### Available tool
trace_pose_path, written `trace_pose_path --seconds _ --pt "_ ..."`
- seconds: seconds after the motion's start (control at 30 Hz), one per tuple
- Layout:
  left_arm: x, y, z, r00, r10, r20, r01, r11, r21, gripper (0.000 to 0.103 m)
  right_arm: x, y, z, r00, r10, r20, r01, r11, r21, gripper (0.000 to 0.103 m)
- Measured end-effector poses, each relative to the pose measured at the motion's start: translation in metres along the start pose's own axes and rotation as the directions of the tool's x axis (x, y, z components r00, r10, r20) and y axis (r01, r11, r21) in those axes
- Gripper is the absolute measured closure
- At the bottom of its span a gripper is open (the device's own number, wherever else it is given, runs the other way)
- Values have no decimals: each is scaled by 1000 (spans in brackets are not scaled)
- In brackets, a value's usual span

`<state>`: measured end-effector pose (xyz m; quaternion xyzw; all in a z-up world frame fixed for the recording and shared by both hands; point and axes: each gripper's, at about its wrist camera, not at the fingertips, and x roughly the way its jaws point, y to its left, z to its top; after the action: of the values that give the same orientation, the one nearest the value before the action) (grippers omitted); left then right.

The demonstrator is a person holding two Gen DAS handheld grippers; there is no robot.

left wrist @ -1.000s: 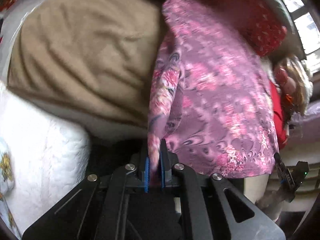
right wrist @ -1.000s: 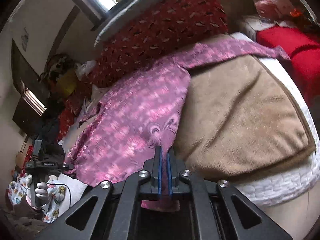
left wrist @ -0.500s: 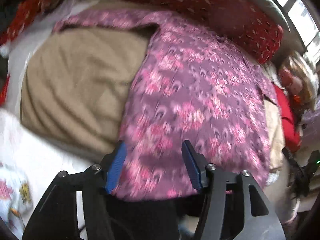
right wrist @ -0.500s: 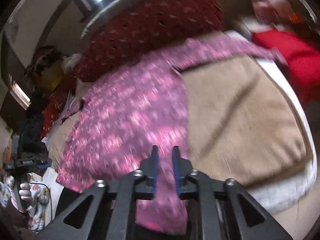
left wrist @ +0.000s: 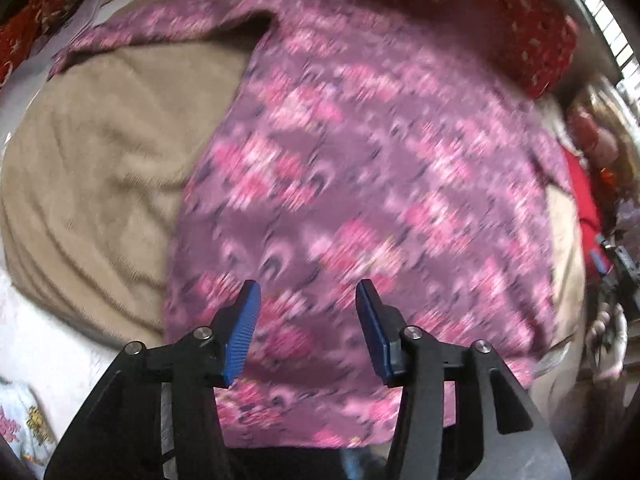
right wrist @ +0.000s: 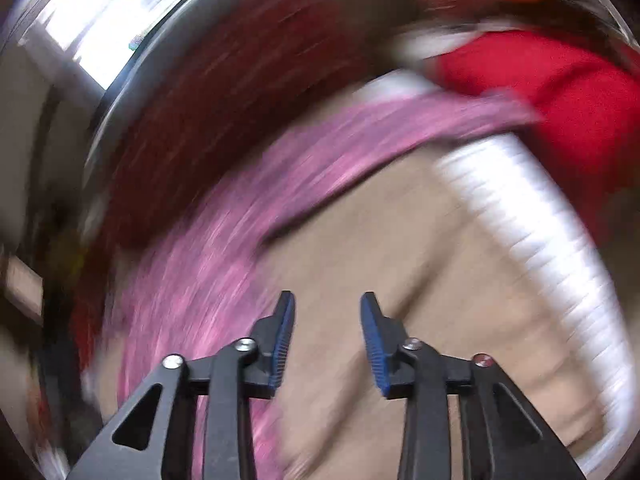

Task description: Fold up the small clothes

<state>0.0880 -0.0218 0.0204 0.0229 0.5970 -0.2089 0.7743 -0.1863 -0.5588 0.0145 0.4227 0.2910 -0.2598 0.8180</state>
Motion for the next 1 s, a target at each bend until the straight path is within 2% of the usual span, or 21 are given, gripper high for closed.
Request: trace_pose_path --seconds 0.1,0.2,0.23,0.43,0.47,0.5,0.53,0.67,0.77,0.87,1.0 --pt "6 -24 19 1000 -22 13 22 1000 21 55 16 -58 51 997 -72 17 66 975 213 59" --pt "26 -51 43 1000 -17 6 17 998 63 54 41 -92 77 999 -20 50 -1 921 389 54" --pt "30 -57 48 1000 -22 -1 22 998 66 54 51 -100 84 998 5 59 -30 899 437 47" --pt "68 -90 95 996 -80 -29 82 995 60 54 112 -117 107 996 3 86 -51 821 568 47" --pt "73 -96 104 997 -78 -21 79 995 61 54 117 -120 109 995 1 96 -56 821 569 55" --pt "77 -100 110 997 -79 -15 79 995 61 54 119 -119 111 995 -16 101 -42 836 547 66" --pt "82 -105 119 997 -83 -3 83 995 55 54 122 -118 117 994 -23 105 -36 850 526 97" --pt "95 -123 151 997 -55 49 53 998 40 54 103 -81 130 982 -35 184 -34 932 360 97" --pt "102 -134 166 997 -27 75 24 999 46 54 90 -34 136 981 32 193 -75 973 216 97" --pt "105 -136 170 994 -17 104 11 998 56 54 85 23 129 980 124 158 -138 987 85 97" --pt "106 -123 172 991 -54 125 48 997 55 54 93 98 101 969 232 81 -230 973 -29 97"
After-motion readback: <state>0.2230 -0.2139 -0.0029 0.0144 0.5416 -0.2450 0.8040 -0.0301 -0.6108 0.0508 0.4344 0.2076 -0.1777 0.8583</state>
